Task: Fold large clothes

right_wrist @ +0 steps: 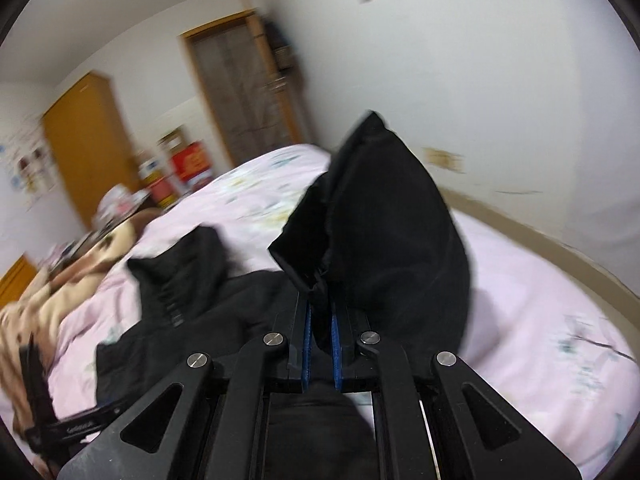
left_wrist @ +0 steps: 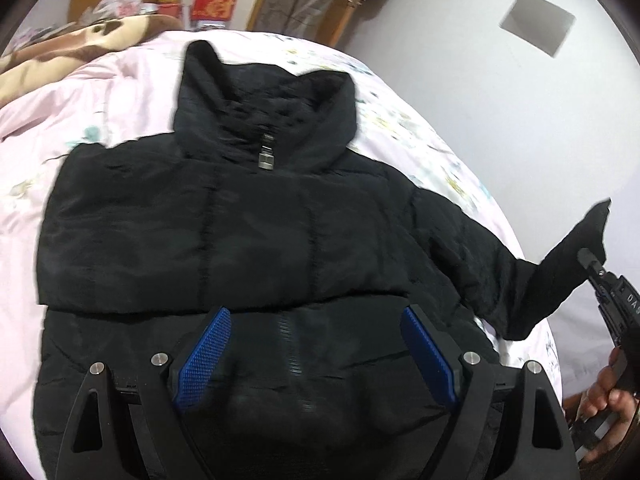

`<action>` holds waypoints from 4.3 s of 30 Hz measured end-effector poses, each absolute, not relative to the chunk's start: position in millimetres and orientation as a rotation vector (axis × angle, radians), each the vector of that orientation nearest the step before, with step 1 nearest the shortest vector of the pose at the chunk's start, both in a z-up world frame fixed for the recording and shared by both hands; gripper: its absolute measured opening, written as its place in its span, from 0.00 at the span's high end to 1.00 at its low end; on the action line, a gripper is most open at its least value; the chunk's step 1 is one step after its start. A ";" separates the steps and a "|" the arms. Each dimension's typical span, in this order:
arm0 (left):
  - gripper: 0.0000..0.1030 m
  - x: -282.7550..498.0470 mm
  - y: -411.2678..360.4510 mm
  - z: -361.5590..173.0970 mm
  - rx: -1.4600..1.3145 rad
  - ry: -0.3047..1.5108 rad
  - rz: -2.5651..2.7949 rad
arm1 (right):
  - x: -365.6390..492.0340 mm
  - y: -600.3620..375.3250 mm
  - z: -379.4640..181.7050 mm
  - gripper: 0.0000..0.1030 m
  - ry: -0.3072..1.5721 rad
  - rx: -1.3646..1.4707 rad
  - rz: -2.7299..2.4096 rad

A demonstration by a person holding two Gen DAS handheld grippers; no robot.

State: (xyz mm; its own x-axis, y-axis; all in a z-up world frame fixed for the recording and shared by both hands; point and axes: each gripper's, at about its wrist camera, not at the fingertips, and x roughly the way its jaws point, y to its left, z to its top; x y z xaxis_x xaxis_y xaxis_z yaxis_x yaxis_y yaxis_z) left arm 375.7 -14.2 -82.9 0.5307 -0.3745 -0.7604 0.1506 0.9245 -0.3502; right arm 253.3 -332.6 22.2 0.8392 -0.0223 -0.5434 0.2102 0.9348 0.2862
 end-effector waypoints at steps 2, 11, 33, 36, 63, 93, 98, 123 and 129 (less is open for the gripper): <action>0.16 375.9 2.5 -83.6 -0.275 0.958 -0.293 | 267.0 -311.1 15.0 0.93 0.589 0.330 -0.064; 0.16 380.9 64.9 -95.4 -0.348 0.960 -0.195 | 306.4 -217.0 -17.7 0.93 0.689 0.251 0.166; 0.16 411.5 92.9 -122.9 -0.560 1.010 -0.254 | 329.8 -168.4 -53.5 0.37 0.829 0.345 0.381; 0.16 419.1 80.5 -132.3 -0.578 1.040 -0.287 | 324.1 -194.0 -45.2 0.37 0.809 0.395 0.355; 0.96 425.7 19.3 -91.9 -0.364 0.956 -0.223 | 307.8 -311.4 -43.3 0.37 0.765 0.402 0.064; 0.42 474.2 63.7 -124.1 -0.417 1.027 -0.190 | 341.5 -309.8 -56.2 0.37 0.781 0.290 0.017; 0.87 479.0 50.1 -132.7 -0.383 1.053 -0.161 | 343.0 -326.8 -66.8 0.37 0.809 0.324 -0.025; 0.92 436.9 85.5 -135.2 -0.286 0.966 0.025 | 403.8 -300.7 -95.1 0.38 0.882 0.242 -0.024; 0.87 447.6 78.6 -142.1 -0.246 1.004 0.030 | 421.9 -289.1 -114.0 0.35 1.001 0.101 -0.057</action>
